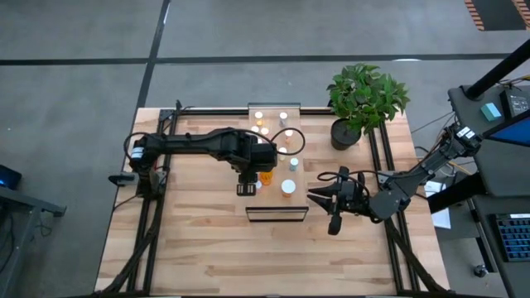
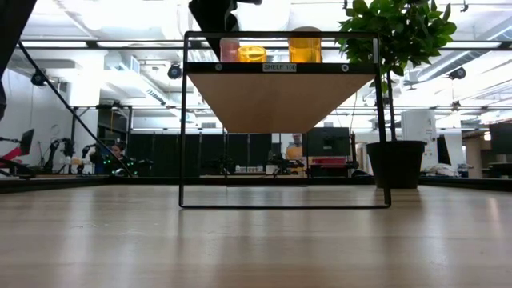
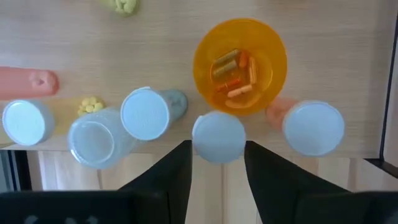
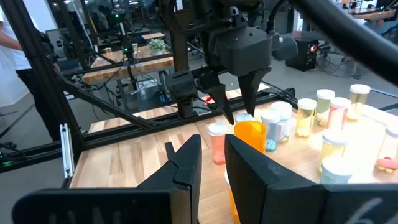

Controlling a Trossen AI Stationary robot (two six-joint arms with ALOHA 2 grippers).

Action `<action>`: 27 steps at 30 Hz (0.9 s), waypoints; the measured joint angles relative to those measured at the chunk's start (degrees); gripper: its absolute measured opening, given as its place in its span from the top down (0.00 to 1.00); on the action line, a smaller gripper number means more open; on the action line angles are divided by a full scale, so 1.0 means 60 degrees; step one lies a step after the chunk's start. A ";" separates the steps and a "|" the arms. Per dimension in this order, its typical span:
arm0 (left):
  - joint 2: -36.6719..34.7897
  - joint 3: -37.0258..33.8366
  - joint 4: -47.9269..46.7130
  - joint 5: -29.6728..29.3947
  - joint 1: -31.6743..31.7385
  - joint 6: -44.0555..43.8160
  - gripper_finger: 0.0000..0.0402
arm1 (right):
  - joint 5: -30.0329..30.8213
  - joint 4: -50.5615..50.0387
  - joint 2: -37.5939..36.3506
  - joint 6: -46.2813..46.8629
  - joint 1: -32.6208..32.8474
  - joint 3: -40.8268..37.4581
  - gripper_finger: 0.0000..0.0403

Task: Pick and place medicine bottles onto shelf by color
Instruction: Return to Home Position

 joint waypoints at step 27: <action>-0.2416 0.0018 0.2963 -0.0078 -0.0729 -0.1019 0.68 | -0.0784 0.0069 0.0000 0.1231 0.0000 0.0106 0.85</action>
